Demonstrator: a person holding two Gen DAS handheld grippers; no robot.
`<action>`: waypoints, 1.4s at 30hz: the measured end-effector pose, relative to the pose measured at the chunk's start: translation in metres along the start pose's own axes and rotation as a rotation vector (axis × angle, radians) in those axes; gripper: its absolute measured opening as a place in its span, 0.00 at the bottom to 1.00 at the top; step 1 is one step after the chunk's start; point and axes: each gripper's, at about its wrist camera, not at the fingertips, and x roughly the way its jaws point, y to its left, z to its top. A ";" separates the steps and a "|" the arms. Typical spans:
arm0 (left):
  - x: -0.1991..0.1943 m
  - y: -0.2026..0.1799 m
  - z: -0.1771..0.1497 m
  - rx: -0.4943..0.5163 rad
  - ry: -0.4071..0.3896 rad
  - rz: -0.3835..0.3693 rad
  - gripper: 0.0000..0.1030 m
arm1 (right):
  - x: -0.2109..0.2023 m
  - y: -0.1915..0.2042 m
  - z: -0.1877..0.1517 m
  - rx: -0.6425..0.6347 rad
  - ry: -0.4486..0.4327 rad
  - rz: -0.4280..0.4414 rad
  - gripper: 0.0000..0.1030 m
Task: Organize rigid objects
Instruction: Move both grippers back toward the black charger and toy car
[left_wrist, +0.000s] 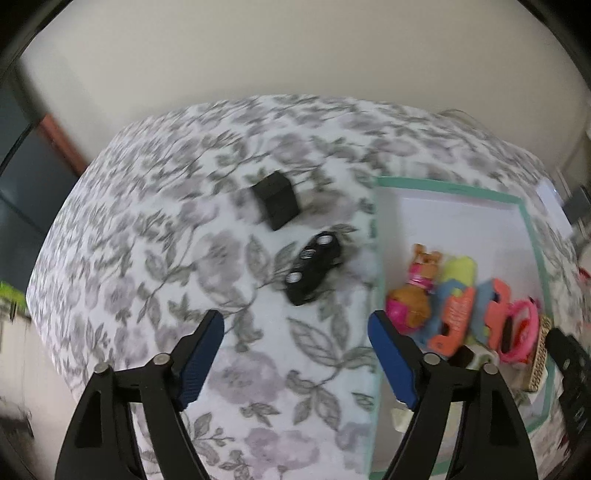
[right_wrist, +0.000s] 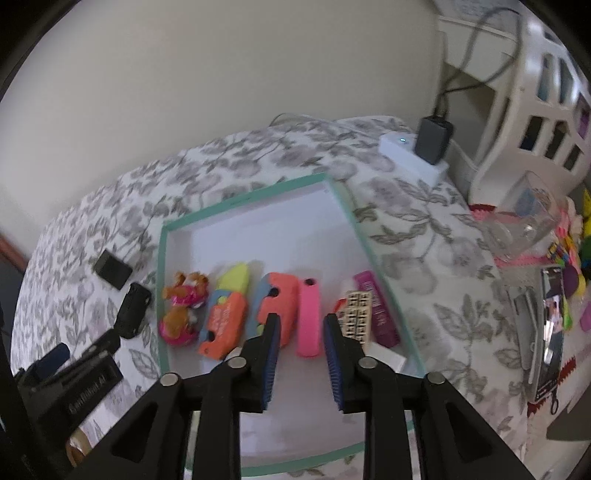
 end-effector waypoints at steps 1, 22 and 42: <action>0.002 0.006 0.001 -0.021 0.005 0.001 0.87 | 0.002 0.005 -0.001 -0.013 0.004 0.001 0.39; 0.023 0.087 0.009 -0.258 0.070 0.059 0.91 | 0.018 0.063 -0.016 -0.111 0.029 0.047 0.89; 0.039 0.162 0.013 -0.439 0.082 0.023 0.92 | 0.019 0.085 -0.017 -0.150 0.014 0.079 1.00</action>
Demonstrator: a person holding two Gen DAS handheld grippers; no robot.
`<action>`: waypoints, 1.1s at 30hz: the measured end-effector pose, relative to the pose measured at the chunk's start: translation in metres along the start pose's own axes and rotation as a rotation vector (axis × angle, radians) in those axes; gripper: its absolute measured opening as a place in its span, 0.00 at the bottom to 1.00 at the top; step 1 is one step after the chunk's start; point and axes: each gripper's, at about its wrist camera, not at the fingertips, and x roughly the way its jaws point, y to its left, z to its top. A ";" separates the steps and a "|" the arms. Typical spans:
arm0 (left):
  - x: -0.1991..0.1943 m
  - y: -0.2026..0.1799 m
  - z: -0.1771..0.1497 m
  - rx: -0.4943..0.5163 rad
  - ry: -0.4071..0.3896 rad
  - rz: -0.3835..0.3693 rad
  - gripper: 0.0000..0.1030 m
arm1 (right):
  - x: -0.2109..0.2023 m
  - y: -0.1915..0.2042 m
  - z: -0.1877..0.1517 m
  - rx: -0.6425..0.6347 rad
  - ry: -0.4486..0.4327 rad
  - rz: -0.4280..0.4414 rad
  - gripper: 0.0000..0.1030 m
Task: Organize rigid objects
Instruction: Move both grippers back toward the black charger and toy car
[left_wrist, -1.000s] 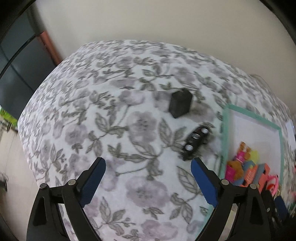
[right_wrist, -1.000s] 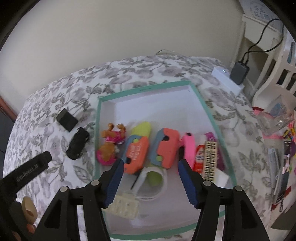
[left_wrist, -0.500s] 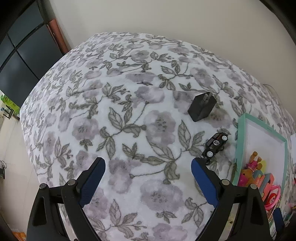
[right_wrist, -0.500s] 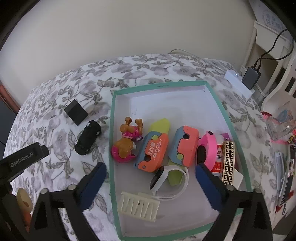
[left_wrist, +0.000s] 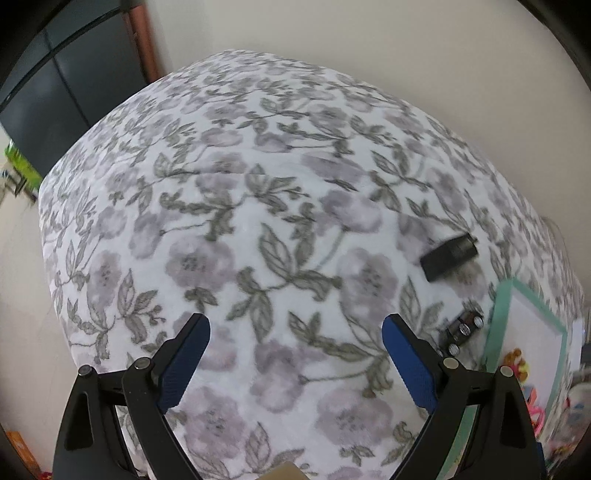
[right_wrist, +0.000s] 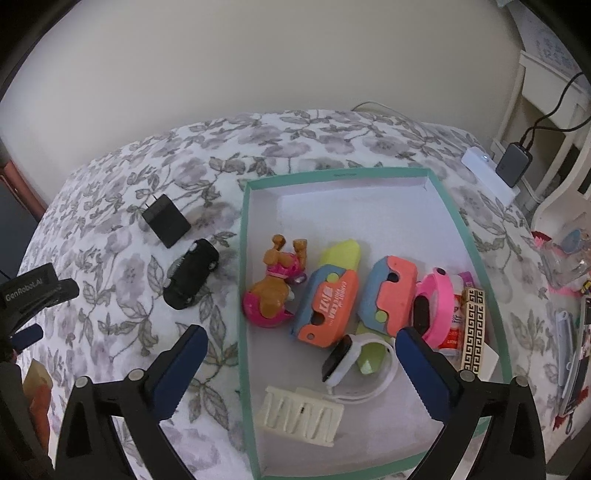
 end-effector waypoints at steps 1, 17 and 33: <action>0.001 0.004 0.001 -0.012 -0.001 0.002 0.92 | 0.000 0.001 0.001 0.000 -0.001 0.007 1.00; 0.009 0.008 0.018 0.001 -0.060 -0.093 0.92 | 0.011 0.043 0.034 0.011 -0.040 0.097 0.98; 0.041 0.014 0.025 -0.011 -0.021 -0.084 0.92 | 0.049 0.087 0.039 -0.031 0.015 0.151 0.92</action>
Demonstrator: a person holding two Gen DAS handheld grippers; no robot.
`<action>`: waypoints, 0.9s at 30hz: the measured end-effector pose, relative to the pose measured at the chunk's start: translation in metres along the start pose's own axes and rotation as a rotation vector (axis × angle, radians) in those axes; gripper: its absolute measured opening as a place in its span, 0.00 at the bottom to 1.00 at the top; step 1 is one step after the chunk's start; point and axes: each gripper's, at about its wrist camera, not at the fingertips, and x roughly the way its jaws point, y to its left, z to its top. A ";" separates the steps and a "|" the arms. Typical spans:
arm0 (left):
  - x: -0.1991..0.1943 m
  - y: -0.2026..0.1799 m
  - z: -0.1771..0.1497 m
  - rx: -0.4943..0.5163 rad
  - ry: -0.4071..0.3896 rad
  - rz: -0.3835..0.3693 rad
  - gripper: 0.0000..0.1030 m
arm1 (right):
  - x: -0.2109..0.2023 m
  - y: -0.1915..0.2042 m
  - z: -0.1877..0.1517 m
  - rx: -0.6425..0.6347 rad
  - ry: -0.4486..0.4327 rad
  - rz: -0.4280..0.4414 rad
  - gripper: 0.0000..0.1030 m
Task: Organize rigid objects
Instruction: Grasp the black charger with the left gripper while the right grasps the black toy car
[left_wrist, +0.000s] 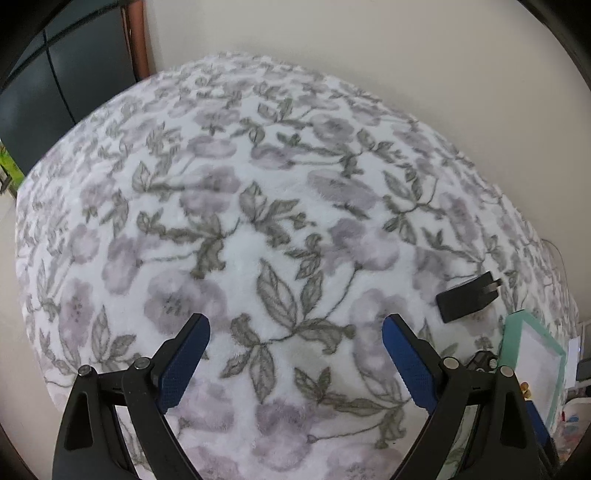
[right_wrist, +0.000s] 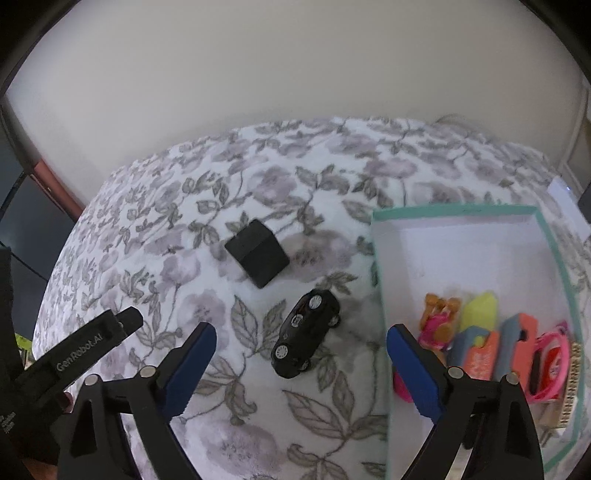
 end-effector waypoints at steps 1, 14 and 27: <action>0.003 0.003 0.000 -0.010 0.011 -0.004 0.92 | 0.003 0.000 -0.001 -0.001 0.006 -0.003 0.90; 0.008 -0.008 0.005 0.036 -0.007 -0.020 0.92 | 0.034 -0.004 -0.005 0.036 0.054 0.002 0.61; 0.011 -0.029 0.010 0.118 -0.070 -0.070 0.92 | 0.052 -0.002 -0.003 0.034 0.066 -0.011 0.37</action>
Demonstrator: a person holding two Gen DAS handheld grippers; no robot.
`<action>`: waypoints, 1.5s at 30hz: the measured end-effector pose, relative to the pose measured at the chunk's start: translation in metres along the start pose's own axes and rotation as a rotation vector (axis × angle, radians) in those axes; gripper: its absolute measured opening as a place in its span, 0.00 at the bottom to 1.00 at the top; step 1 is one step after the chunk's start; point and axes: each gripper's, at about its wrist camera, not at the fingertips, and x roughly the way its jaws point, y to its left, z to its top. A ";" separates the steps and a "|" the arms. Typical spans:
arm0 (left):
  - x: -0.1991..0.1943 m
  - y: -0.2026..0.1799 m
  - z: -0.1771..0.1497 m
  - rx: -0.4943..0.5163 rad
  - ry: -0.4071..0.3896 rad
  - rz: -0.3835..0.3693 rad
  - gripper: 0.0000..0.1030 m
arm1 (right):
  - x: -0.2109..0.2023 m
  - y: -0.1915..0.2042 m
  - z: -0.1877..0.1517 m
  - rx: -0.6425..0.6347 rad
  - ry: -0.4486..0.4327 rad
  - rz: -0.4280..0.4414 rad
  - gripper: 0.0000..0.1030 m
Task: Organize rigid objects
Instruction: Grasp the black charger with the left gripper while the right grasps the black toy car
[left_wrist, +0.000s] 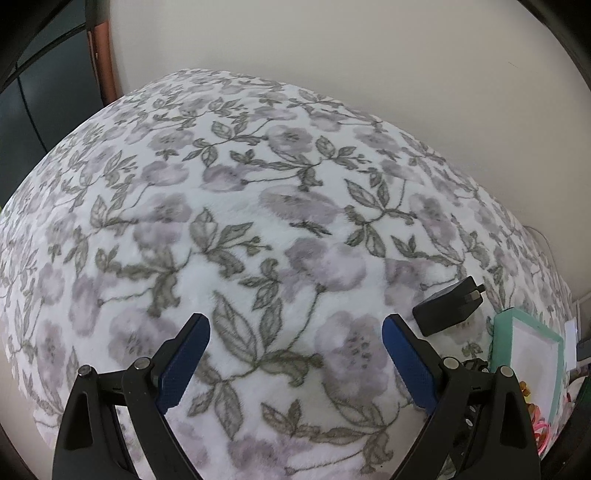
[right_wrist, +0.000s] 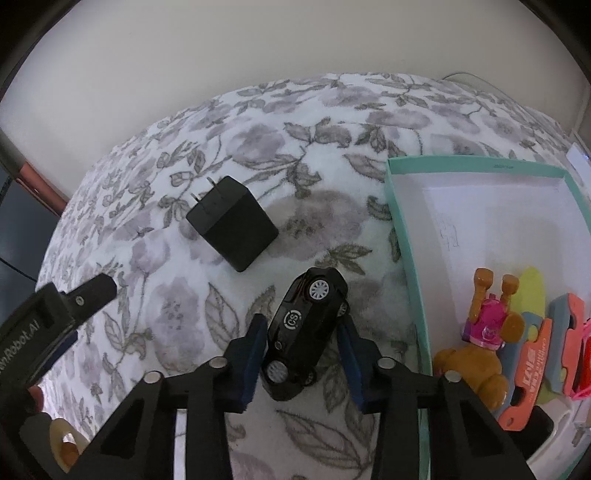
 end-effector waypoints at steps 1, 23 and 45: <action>0.001 -0.002 0.000 0.006 -0.001 -0.001 0.92 | 0.001 0.001 0.001 -0.003 -0.001 0.000 0.37; 0.015 -0.055 0.010 0.114 -0.004 -0.135 0.92 | 0.003 -0.016 0.019 -0.007 -0.071 0.016 0.33; 0.031 -0.092 0.013 0.154 0.026 -0.181 0.91 | 0.004 -0.021 0.020 -0.007 -0.073 0.071 0.33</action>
